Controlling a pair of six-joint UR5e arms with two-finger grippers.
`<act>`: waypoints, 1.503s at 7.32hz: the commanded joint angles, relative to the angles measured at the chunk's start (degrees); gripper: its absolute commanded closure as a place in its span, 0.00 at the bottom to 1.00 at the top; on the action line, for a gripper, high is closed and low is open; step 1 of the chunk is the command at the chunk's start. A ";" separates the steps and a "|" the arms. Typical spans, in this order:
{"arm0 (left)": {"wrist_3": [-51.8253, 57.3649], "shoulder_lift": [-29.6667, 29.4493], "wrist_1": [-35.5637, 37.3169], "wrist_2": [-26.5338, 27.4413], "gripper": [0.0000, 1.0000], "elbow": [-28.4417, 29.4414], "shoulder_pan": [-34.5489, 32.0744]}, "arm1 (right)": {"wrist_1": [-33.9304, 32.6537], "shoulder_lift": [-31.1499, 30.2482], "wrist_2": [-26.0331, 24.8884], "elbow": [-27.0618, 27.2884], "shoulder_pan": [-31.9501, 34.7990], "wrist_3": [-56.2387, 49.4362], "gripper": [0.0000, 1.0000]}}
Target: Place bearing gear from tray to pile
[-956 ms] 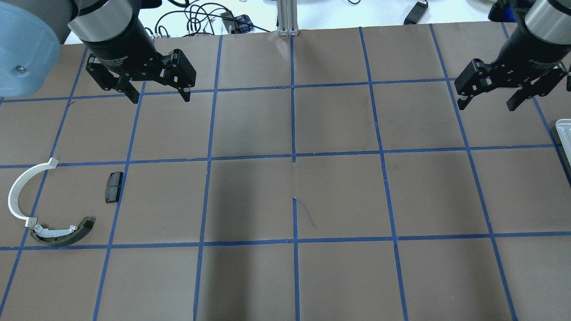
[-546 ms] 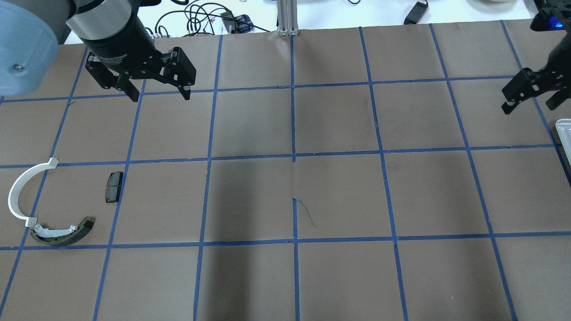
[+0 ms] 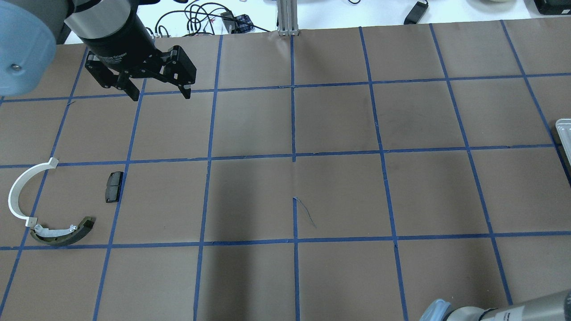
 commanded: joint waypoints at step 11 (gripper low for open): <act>0.71 0.17 -0.95 2.14 0.00 0.29 0.19 | -14.66 17.15 -8.42 -0.45 -6.92 -19.41 0.55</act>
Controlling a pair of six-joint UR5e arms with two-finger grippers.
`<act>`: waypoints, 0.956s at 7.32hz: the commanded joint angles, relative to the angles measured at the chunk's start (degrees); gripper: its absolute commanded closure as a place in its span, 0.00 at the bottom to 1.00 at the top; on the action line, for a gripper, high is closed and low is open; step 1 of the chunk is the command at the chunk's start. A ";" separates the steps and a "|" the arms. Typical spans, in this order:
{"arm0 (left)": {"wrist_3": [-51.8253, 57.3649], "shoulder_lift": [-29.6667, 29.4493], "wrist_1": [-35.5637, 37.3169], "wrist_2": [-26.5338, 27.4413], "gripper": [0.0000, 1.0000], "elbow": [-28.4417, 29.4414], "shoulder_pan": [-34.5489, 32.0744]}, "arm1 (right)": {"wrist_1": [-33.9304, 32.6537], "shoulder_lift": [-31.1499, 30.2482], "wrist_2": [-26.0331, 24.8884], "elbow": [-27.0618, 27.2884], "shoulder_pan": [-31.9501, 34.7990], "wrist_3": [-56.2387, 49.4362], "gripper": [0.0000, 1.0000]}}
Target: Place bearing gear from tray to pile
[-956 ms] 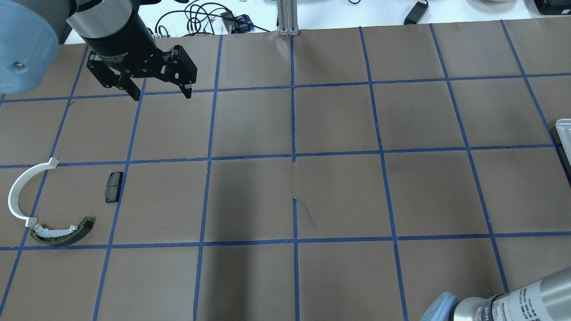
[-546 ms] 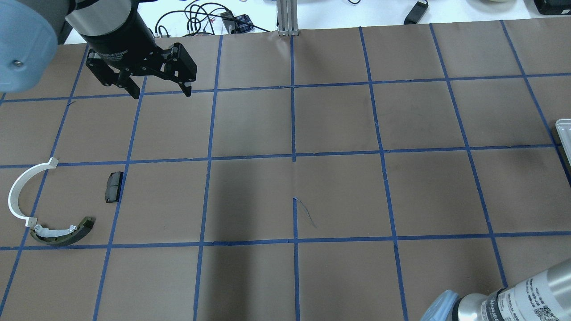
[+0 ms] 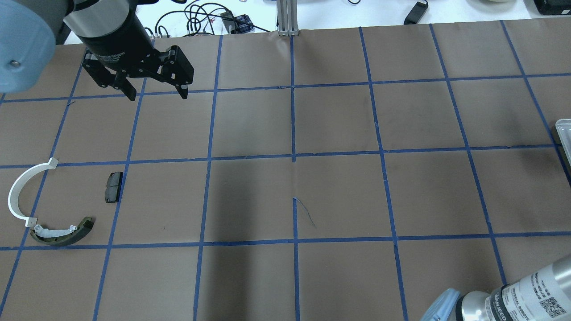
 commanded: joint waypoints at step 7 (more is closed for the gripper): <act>0.39 0.96 -0.15 0.60 0.00 -0.84 0.59 | -1.96 2.73 -0.83 0.36 -0.05 0.95 0.53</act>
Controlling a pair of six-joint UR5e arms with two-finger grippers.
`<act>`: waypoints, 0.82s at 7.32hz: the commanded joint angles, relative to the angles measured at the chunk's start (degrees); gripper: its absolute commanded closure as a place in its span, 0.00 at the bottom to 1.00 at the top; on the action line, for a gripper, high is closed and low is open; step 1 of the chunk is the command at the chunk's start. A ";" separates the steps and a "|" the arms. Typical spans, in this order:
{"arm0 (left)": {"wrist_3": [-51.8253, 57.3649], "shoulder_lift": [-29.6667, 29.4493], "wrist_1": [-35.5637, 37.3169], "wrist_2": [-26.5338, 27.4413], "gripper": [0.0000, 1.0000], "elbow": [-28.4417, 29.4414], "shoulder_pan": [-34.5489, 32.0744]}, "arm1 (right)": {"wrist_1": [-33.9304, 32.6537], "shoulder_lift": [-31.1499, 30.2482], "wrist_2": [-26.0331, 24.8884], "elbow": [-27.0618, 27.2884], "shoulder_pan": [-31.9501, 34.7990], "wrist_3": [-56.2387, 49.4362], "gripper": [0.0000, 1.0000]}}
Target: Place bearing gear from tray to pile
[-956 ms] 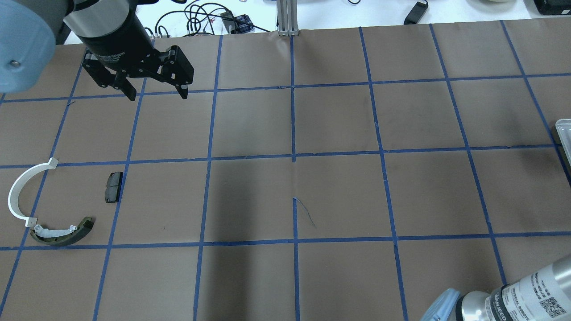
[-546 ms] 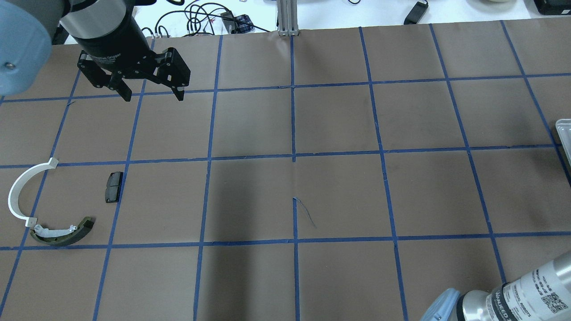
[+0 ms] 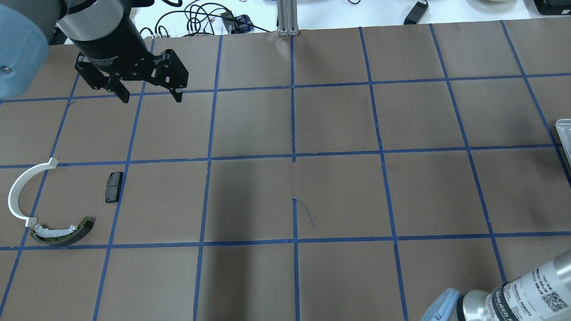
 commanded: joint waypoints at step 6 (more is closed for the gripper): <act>0.00 -0.24 0.27 -0.78 0.00 -0.07 -0.01 | 0.91 0.16 1.06 -0.57 0.00 0.03 1.00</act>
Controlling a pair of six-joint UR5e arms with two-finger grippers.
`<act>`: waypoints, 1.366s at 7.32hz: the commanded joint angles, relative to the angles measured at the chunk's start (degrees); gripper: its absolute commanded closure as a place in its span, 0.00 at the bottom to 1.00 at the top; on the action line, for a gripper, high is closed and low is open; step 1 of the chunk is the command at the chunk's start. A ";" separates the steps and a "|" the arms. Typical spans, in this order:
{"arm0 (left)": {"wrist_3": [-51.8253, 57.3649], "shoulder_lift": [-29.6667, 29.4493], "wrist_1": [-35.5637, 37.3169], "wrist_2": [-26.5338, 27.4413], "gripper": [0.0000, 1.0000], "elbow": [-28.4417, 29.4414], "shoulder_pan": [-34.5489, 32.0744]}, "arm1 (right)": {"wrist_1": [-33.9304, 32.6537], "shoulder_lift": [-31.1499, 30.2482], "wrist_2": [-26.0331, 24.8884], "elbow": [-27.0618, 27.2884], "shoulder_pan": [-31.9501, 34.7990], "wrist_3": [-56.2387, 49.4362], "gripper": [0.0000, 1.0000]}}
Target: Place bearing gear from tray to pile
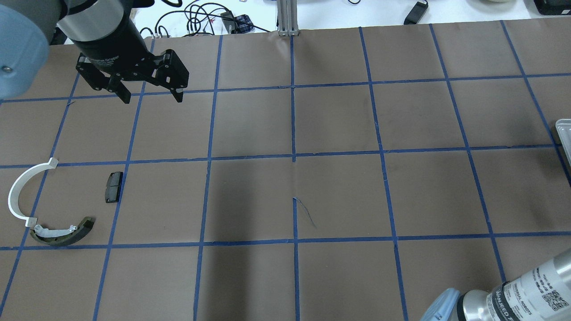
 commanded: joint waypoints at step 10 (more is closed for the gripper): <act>0.00 -0.19 0.39 0.14 0.00 0.26 0.14 | 16.88 -17.18 11.53 0.24 32.12 52.58 1.00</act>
